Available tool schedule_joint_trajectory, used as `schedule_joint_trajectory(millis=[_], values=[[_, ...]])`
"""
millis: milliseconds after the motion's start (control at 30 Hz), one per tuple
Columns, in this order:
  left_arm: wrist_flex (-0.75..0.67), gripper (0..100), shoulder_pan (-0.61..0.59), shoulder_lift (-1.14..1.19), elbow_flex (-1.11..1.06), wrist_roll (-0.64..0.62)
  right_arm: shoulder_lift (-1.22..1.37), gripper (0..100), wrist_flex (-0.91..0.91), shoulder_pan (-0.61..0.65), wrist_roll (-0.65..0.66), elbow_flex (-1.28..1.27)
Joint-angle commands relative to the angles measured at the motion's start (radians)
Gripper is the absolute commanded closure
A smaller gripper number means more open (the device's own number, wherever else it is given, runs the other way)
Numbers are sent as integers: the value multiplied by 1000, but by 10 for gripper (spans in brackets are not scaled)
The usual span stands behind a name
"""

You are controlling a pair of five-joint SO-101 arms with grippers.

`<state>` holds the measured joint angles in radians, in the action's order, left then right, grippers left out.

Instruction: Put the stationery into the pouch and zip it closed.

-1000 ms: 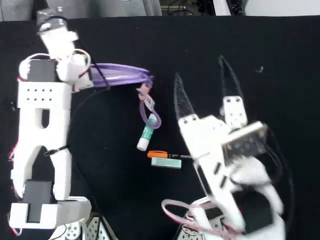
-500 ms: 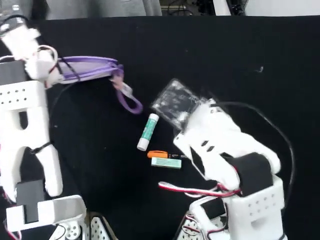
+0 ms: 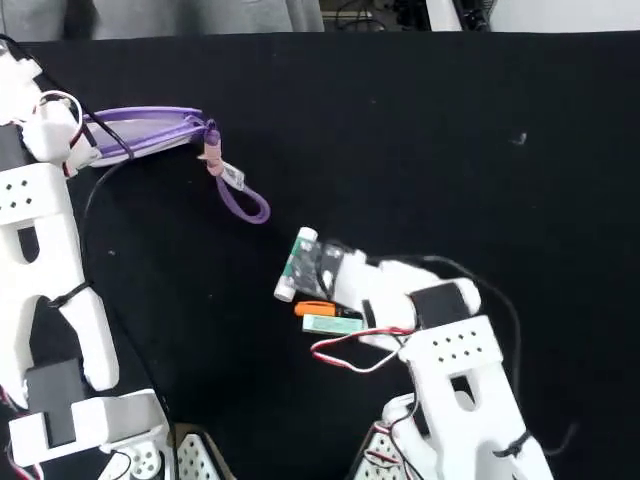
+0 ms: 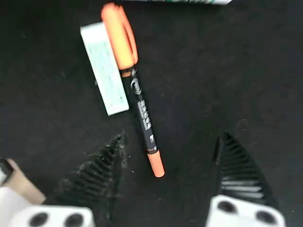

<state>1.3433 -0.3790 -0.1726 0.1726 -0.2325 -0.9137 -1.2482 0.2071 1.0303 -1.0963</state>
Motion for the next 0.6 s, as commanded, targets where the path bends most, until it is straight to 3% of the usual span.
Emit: schedule_joint_trajectory(millis=[0, 167, 400, 567], values=[[-26, 971, -4, -8, 67, -8, 10, 723, 83, -100, 117, -56], [-26, 971, -4, -8, 67, -8, 79, 723, 100, -152, 147, -81], [-26, 971, -4, -8, 64, -8, 318, 723, 295, -150, 147, -74], [-26, 971, -4, -8, 64, -8, 481, 724, 304, -157, 147, 7]])
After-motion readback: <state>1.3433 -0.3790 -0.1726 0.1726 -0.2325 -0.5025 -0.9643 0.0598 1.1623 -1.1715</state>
